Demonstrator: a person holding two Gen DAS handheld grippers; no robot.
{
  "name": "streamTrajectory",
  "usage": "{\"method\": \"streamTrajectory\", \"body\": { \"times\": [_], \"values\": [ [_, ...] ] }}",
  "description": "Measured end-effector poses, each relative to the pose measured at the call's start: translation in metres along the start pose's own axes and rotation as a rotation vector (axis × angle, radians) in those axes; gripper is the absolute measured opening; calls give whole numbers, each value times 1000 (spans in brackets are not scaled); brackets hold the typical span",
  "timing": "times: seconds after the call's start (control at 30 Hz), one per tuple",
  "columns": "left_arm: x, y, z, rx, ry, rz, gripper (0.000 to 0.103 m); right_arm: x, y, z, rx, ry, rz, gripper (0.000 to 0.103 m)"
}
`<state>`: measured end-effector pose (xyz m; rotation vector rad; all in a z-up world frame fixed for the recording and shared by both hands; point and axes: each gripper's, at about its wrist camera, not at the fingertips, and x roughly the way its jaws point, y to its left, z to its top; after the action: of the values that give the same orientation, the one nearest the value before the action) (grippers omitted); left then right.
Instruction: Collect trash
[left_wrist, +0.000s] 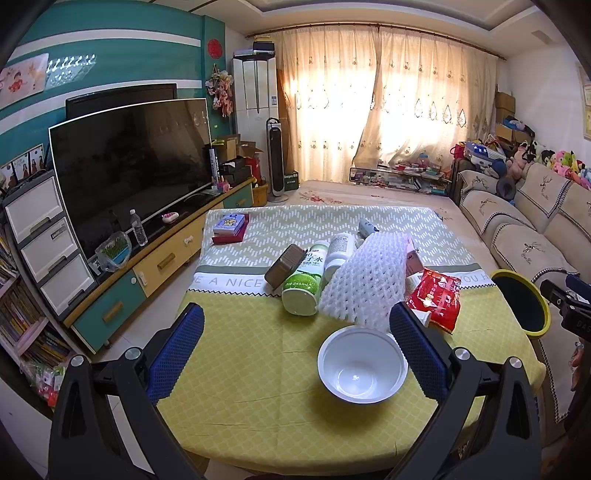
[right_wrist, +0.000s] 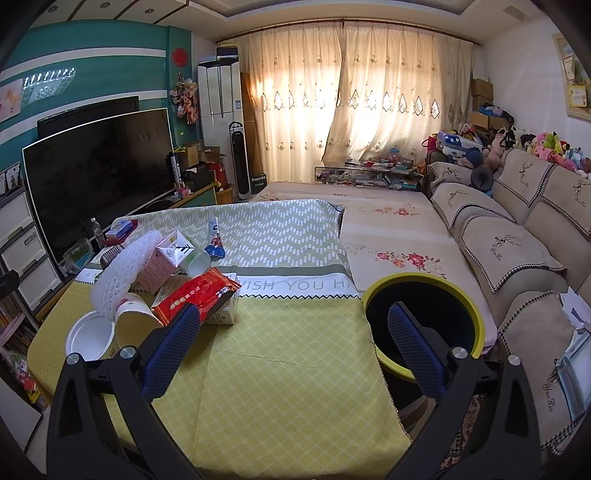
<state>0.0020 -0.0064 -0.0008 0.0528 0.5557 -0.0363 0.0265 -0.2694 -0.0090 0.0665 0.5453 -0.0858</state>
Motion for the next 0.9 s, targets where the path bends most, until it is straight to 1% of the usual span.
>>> {"method": "streamTrajectory", "body": {
  "times": [0.9],
  "values": [
    [1,-2,-2,1,4,-6,99,8,0,-5,6,16,3,97]
  ]
}}
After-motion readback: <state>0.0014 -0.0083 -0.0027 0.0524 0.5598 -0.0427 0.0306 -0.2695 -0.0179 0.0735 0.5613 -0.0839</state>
